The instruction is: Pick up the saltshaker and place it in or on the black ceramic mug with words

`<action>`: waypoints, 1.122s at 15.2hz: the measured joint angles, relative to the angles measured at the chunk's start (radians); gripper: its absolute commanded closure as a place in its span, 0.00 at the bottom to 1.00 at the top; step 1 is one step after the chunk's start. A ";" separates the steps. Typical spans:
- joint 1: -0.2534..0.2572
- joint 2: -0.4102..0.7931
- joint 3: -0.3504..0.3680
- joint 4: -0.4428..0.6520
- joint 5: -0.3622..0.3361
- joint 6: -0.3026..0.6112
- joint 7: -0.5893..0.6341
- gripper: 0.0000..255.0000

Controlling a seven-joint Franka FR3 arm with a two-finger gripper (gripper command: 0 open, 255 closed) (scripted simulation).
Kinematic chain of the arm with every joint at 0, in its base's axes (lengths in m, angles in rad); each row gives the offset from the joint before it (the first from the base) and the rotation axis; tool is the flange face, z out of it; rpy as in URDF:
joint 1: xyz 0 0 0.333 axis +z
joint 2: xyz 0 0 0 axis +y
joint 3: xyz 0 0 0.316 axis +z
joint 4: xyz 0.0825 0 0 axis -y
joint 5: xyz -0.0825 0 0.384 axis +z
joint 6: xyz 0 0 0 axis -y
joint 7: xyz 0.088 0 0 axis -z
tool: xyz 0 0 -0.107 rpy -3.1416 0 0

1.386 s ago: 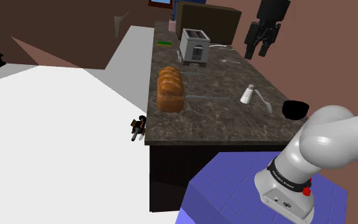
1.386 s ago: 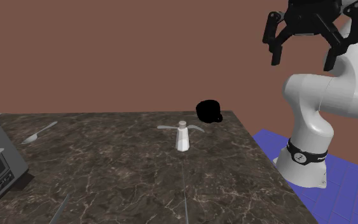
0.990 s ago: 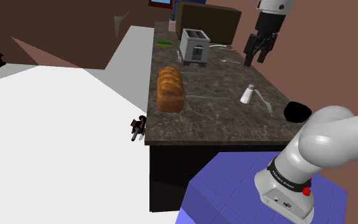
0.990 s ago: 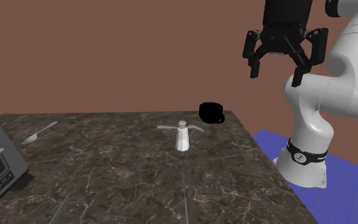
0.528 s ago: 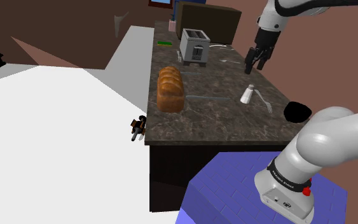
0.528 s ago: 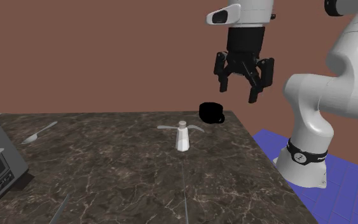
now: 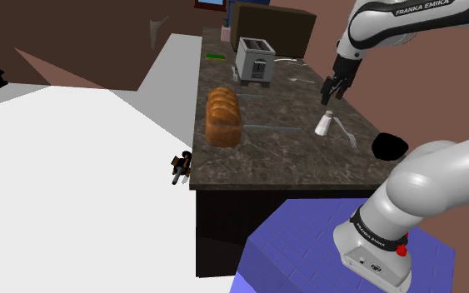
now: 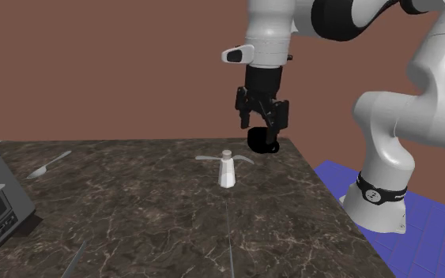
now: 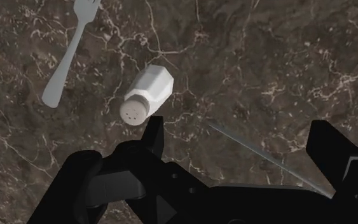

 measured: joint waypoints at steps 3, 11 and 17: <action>-0.010 0.078 -0.054 0.007 -0.019 0.092 -0.040 0.00; -0.016 0.265 -0.165 0.026 -0.014 0.298 -0.132 0.00; -0.012 0.314 -0.183 0.000 -0.004 0.372 -0.142 0.00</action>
